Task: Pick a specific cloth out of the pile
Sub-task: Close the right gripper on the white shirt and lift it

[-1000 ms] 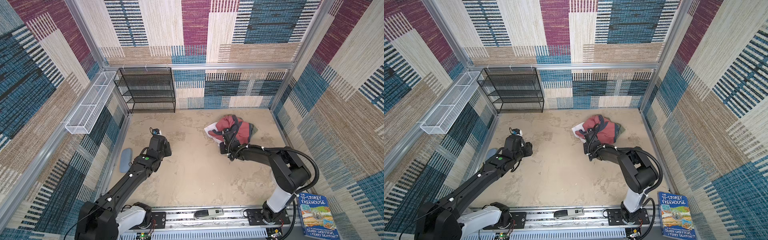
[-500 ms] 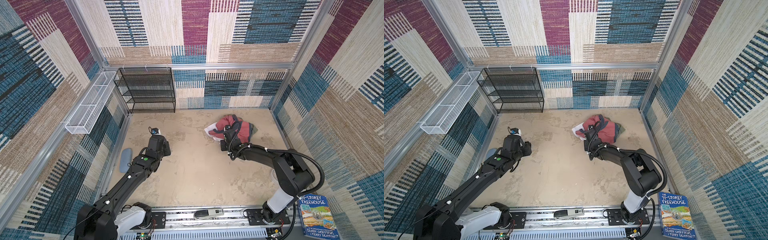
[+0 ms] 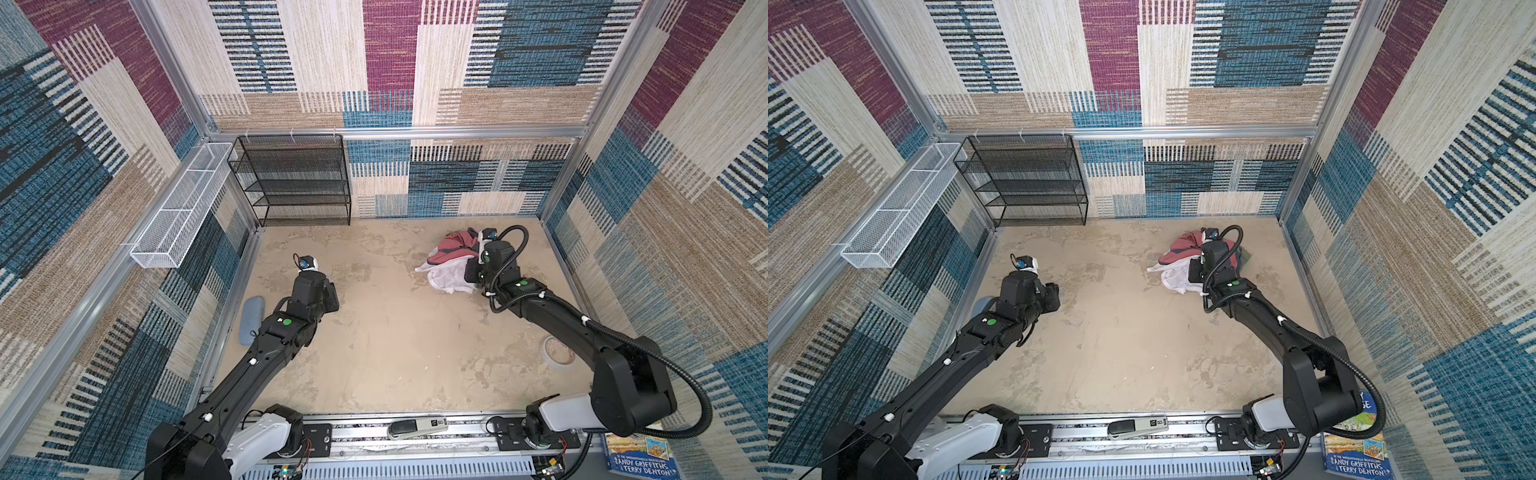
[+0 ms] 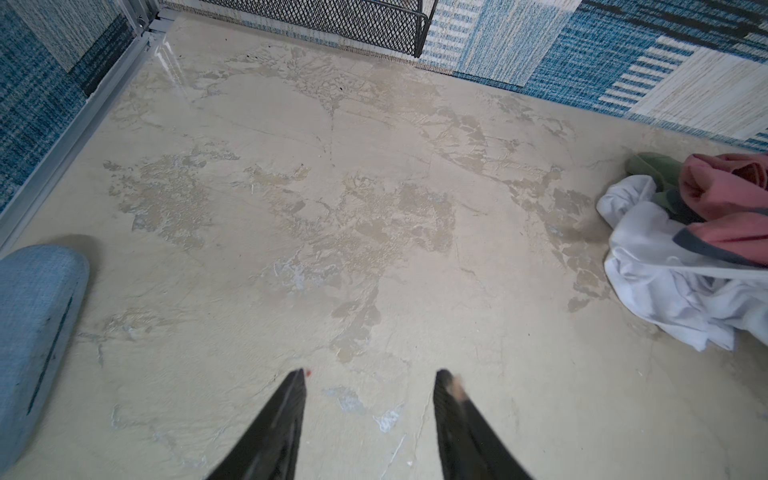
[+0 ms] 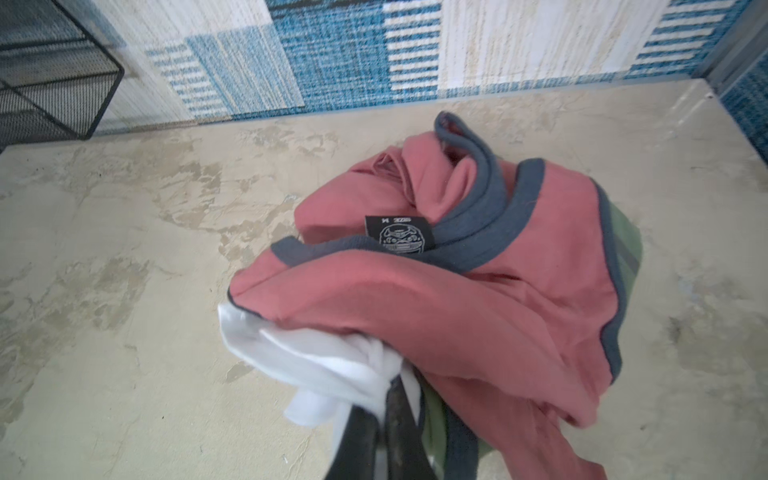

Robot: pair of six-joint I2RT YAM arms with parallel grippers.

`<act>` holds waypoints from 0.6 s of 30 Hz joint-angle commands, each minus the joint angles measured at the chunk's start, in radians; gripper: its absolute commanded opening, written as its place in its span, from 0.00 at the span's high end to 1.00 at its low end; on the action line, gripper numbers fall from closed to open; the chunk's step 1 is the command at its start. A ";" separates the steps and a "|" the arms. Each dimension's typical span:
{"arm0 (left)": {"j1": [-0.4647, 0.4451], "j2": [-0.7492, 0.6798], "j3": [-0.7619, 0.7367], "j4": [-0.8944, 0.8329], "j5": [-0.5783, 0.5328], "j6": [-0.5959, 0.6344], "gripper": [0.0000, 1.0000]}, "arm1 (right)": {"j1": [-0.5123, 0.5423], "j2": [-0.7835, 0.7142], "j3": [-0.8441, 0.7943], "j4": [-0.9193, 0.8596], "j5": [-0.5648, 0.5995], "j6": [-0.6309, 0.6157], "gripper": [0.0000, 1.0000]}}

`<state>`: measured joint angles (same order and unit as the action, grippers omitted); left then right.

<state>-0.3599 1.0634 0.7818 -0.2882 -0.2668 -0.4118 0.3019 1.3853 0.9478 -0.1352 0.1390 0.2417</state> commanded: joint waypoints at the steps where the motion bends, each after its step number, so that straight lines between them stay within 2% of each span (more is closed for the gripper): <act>1: 0.001 -0.001 0.013 -0.017 -0.017 0.033 0.47 | -0.022 -0.040 0.032 -0.003 -0.053 0.001 1.00; 18: 0.001 -0.028 0.016 -0.031 -0.015 0.037 0.47 | -0.063 -0.122 0.230 -0.077 -0.115 0.024 1.00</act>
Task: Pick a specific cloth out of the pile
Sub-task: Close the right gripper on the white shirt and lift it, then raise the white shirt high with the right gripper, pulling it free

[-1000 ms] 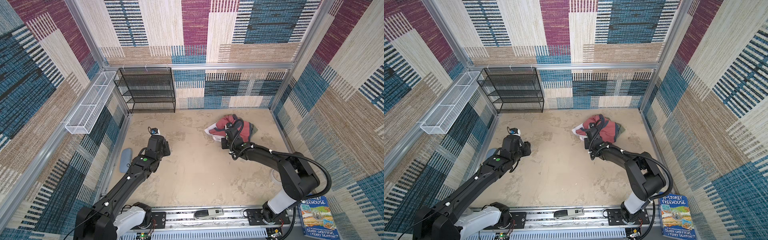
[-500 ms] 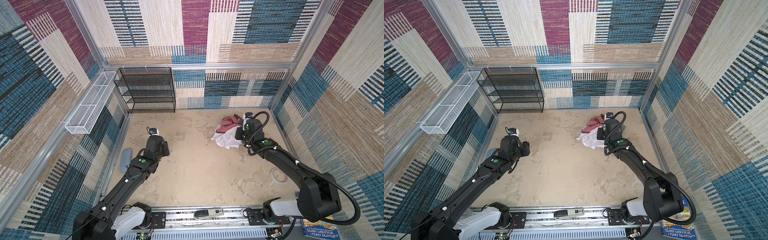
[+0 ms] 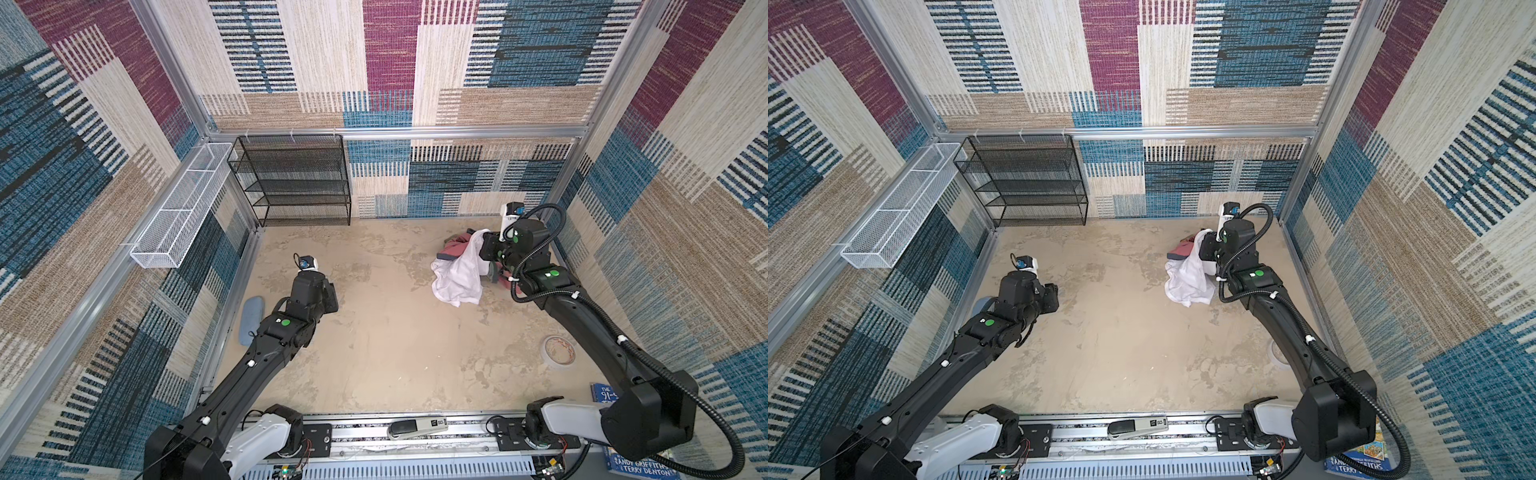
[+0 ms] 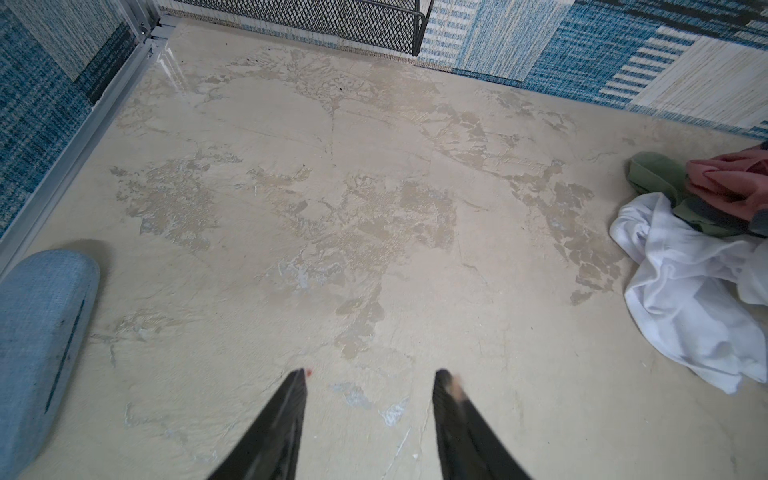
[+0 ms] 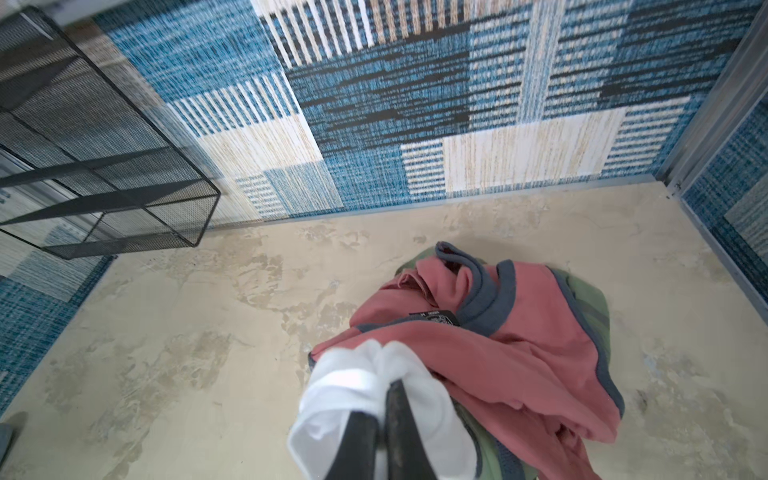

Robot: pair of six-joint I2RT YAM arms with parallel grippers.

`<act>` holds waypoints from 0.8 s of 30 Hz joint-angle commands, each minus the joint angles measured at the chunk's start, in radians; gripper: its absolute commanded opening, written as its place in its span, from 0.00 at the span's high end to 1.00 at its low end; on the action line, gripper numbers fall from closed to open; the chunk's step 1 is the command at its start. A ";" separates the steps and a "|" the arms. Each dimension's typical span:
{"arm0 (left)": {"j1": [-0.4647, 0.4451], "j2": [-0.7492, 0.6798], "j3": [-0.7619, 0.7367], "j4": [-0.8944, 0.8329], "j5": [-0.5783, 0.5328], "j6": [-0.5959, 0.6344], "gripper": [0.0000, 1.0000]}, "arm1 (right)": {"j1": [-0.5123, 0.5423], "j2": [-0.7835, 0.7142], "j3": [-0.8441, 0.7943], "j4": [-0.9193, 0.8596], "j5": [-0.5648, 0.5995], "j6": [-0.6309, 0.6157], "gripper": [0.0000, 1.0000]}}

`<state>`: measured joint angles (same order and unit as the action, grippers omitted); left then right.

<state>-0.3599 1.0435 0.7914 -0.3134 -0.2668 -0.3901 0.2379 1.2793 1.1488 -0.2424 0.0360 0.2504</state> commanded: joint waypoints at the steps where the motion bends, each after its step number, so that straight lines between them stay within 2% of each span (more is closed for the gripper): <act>1: 0.001 -0.013 0.005 -0.006 -0.016 0.014 0.47 | 0.001 -0.024 0.041 0.023 -0.018 0.015 1.00; 15: 0.001 -0.037 0.014 -0.014 0.013 -0.004 0.48 | 0.001 -0.095 0.220 -0.026 -0.117 0.003 1.00; 24: 0.001 -0.085 0.043 -0.054 0.018 -0.009 0.48 | 0.002 -0.048 0.394 -0.070 -0.328 0.001 1.00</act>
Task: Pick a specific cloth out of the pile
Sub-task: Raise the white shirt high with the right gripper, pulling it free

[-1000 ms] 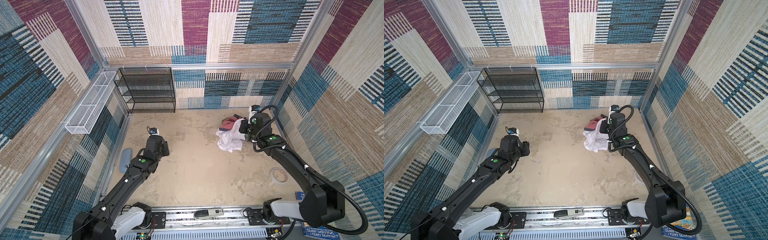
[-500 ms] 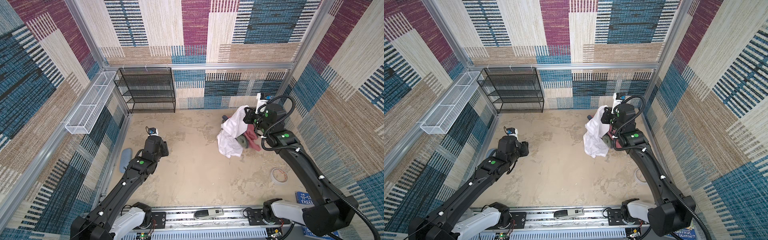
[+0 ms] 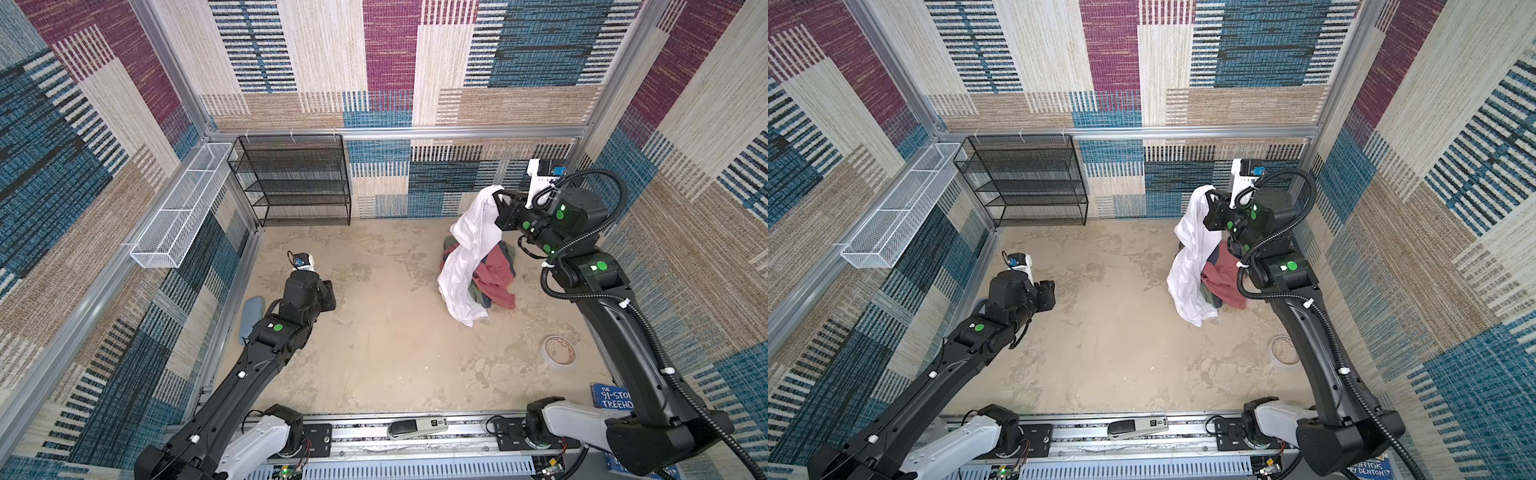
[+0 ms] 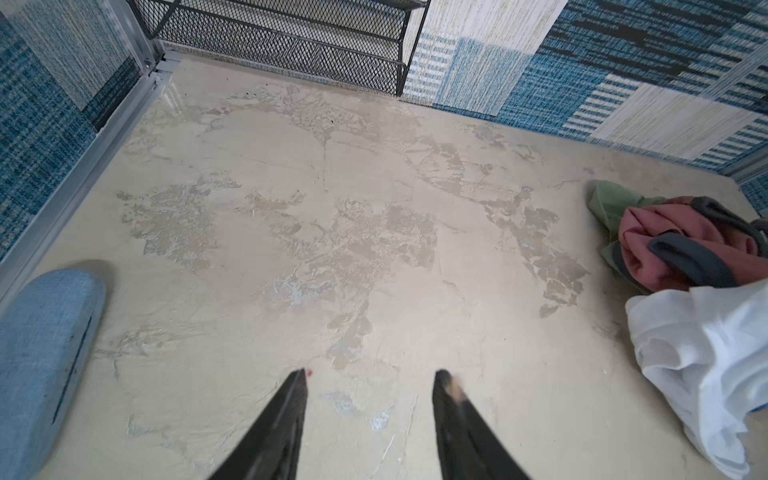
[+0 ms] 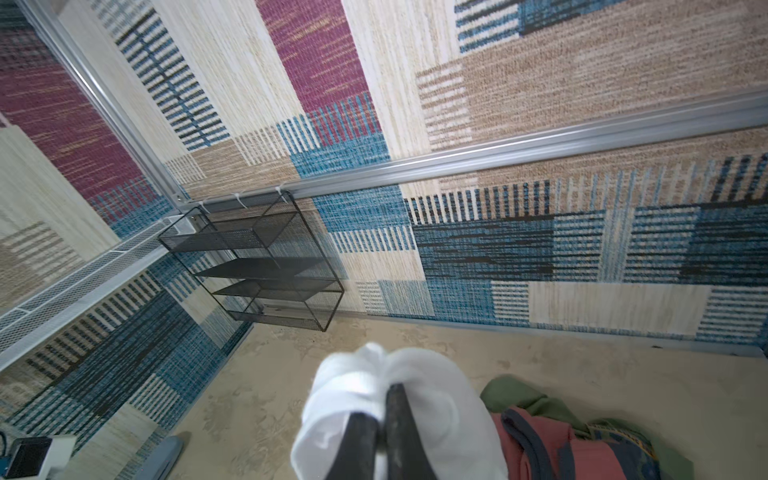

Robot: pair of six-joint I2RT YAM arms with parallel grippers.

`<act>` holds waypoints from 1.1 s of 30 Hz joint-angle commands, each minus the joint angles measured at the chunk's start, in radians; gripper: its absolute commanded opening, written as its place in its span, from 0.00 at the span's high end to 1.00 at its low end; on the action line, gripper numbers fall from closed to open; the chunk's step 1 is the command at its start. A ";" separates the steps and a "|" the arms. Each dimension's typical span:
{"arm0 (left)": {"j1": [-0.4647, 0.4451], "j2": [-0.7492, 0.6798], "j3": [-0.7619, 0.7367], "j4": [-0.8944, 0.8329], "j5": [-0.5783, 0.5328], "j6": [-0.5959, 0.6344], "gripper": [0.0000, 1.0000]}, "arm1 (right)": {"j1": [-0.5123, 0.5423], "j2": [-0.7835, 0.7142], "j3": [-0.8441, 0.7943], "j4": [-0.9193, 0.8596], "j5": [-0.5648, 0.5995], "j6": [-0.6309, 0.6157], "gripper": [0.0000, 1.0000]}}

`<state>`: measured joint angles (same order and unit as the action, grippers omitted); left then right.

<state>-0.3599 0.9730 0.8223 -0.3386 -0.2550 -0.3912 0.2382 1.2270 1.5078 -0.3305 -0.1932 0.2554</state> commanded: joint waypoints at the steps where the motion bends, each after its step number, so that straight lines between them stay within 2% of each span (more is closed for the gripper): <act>1: 0.001 -0.023 0.015 -0.037 0.006 -0.008 0.48 | 0.003 0.006 0.056 0.019 -0.128 -0.001 1.00; 6: 0.001 -0.052 0.033 -0.065 0.006 -0.012 0.48 | 0.012 0.035 0.151 0.014 -0.263 0.003 1.00; 11: 0.001 -0.076 0.038 -0.076 0.006 -0.014 0.48 | 0.045 0.049 0.216 0.009 -0.307 -0.004 1.00; 22: 0.001 -0.123 0.061 -0.102 0.022 -0.021 0.48 | 0.103 0.136 0.356 0.056 -0.522 0.031 1.00; 27: 0.001 -0.154 0.094 -0.142 0.020 -0.018 0.48 | 0.135 0.200 0.422 0.095 -0.609 0.065 1.00; 33: 0.001 -0.195 0.144 -0.219 0.000 -0.023 0.48 | 0.212 0.309 0.518 0.096 -0.655 0.075 1.00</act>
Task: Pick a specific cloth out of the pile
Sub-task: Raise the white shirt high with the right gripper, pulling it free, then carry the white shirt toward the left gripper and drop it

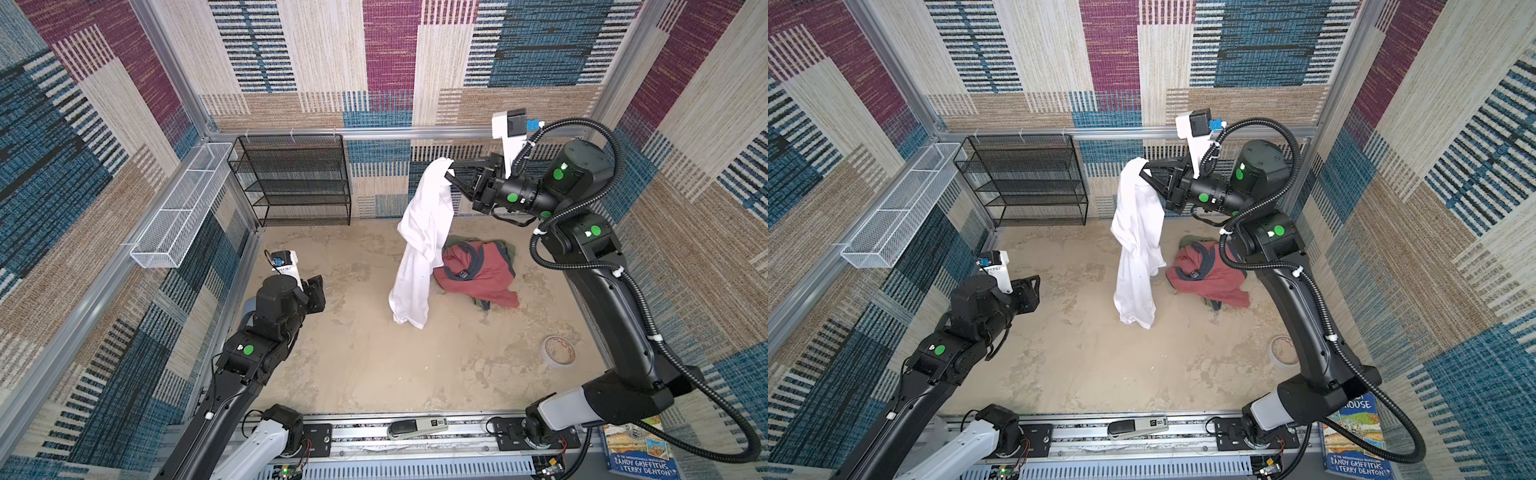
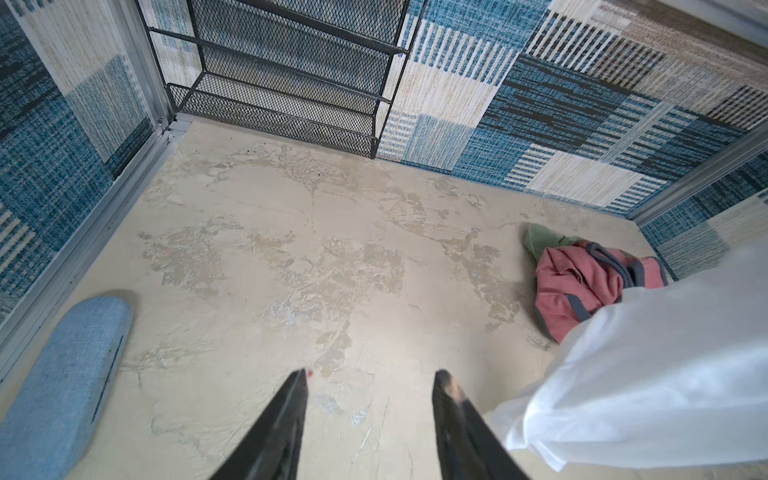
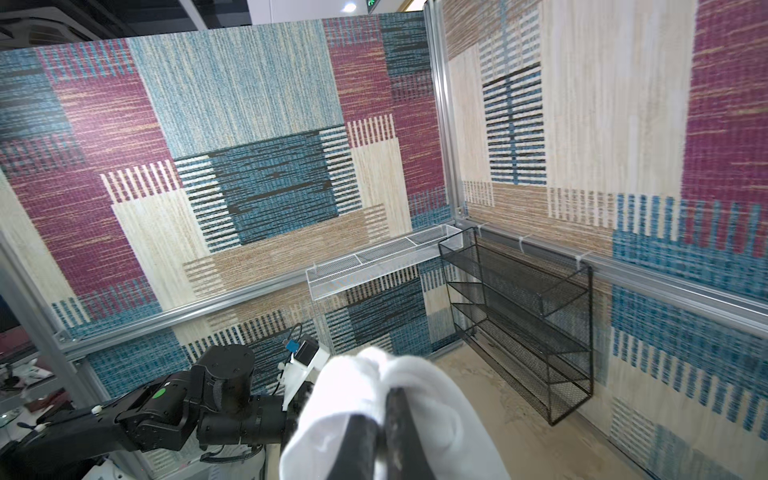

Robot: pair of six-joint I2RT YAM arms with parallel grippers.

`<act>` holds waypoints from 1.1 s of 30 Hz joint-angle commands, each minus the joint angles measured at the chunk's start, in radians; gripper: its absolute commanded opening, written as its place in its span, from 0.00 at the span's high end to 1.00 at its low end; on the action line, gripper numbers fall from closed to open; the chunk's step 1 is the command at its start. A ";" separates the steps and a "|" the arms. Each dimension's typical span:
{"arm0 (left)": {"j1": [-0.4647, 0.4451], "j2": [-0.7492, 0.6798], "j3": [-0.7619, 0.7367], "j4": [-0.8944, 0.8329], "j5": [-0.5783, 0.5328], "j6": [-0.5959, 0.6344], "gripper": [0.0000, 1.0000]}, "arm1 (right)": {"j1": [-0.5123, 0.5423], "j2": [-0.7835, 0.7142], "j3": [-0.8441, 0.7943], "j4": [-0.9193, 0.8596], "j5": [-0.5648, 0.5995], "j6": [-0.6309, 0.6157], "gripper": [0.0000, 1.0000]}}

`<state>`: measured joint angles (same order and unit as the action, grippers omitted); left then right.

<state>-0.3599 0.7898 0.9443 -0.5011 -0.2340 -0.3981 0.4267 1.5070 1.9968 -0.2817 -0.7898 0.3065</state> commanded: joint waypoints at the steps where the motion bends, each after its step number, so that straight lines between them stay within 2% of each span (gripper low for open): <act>1: 0.001 -0.018 0.028 -0.067 -0.025 -0.016 0.48 | 0.036 0.045 0.039 0.047 -0.066 0.026 1.00; 7: 0.001 -0.053 0.056 -0.137 -0.087 -0.015 0.48 | 0.127 0.128 0.102 0.017 -0.087 -0.002 1.00; 13: 0.001 -0.073 0.076 -0.173 -0.102 -0.012 0.48 | 0.193 0.202 0.108 0.010 -0.078 -0.018 1.00; 21: 0.001 -0.074 0.088 -0.203 -0.117 0.001 0.48 | 0.256 0.314 0.016 0.036 0.040 -0.055 1.00; 27: 0.001 -0.071 0.096 -0.203 -0.129 0.013 0.48 | 0.301 0.448 0.012 0.044 0.078 -0.067 1.00; 31: 0.001 -0.064 0.098 -0.203 -0.134 0.020 0.48 | 0.334 0.531 0.014 0.040 0.146 -0.085 1.00; 33: 0.001 -0.058 0.099 -0.204 -0.134 0.024 0.48 | 0.344 0.563 0.011 0.038 0.185 -0.095 0.94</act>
<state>-0.3599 0.7269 1.0370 -0.6952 -0.3584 -0.3920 0.7605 2.0457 2.0090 -0.2749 -0.6685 0.2333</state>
